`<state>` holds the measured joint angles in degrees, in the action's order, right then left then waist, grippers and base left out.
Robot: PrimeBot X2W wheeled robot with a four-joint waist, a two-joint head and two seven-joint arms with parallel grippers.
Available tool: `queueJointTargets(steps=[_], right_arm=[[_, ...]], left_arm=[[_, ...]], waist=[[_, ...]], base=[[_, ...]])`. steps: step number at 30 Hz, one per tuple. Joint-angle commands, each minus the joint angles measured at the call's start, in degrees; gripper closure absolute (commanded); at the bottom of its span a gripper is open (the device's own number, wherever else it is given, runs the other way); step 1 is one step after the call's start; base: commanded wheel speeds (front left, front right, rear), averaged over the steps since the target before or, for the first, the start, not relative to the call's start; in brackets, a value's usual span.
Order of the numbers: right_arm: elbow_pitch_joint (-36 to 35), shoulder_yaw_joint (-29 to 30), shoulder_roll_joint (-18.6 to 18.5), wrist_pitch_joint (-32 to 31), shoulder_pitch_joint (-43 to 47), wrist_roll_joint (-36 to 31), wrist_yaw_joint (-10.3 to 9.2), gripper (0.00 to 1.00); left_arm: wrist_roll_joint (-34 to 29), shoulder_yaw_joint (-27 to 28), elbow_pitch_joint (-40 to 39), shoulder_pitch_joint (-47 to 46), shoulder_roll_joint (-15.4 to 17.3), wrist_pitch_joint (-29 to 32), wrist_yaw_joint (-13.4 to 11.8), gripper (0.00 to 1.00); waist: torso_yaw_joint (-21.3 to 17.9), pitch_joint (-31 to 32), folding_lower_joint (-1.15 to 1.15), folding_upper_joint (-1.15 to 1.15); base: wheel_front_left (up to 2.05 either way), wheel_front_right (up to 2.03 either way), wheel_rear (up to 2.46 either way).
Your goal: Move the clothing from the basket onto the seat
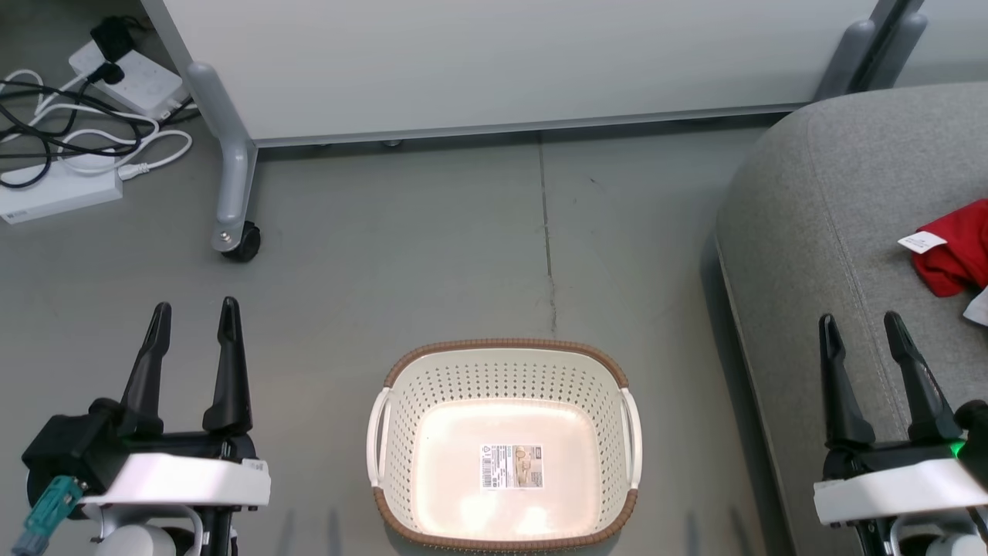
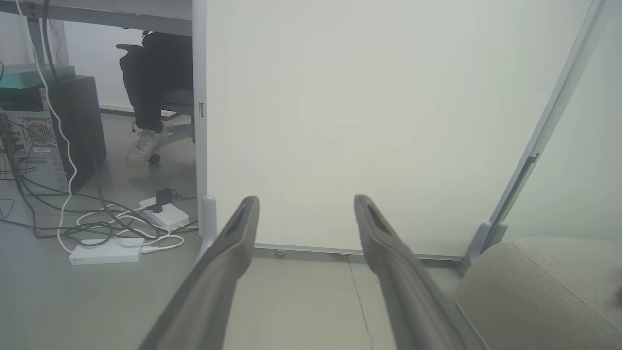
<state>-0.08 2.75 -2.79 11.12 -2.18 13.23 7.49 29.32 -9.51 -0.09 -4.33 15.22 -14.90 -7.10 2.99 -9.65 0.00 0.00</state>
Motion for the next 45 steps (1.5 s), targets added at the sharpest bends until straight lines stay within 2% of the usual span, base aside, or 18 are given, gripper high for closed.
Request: queueJointTargets(steps=[1, 4, 6, 13, 25, 45], right_arm=[[-0.5, 0.1, -0.3, -0.5, 1.3, 0.0, 0.02, 0.00], [-1.1, 0.4, -0.2, -1.0, 3.0, -0.2, 0.02, 0.00], [-1.6, 0.7, -0.2, -1.6, 4.3, -0.7, 0.02, 0.00], [-2.5, 0.7, -0.2, -3.3, 6.3, -1.0, 0.02, 0.00], [-3.9, -0.3, -0.2, -5.2, 8.2, -1.1, 0.02, 0.00], [-3.6, -0.7, -0.2, -6.3, 8.4, -0.2, 0.02, 0.00]], left_arm=[[-0.7, 1.0, 0.1, 1.0, -0.3, -0.3, 0.6, 0.00], [-1.2, 2.1, 0.1, 2.4, -1.1, -0.3, 1.3, 0.00], [-2.0, 2.4, 0.6, 3.2, -1.4, -0.3, 2.7, 0.00], [-4.4, 1.0, 4.0, 4.9, -0.9, -0.3, 5.1, 0.00], [-7.3, -0.3, 8.6, 5.5, -1.0, -0.3, 5.4, 0.00], [-8.0, -1.1, 11.6, 5.6, -1.2, -0.3, 6.0, 0.00]], waist=[[0.0, 0.7, 0.00, 0.00], [-0.1, 1.8, 0.00, 0.00], [-0.2, 2.6, 0.00, 0.00], [-0.7, 4.7, 0.00, 0.00], [-0.9, 7.0, 0.00, 0.00], [-1.0, 8.4, 0.00, 0.00]], base=[[0.00, 0.00, 0.00], [0.00, 0.00, 0.00], [0.00, 0.00, 0.00], [0.00, 0.00, 0.00], [0.00, 0.00, 0.00], [0.00, 0.00, 0.00]])
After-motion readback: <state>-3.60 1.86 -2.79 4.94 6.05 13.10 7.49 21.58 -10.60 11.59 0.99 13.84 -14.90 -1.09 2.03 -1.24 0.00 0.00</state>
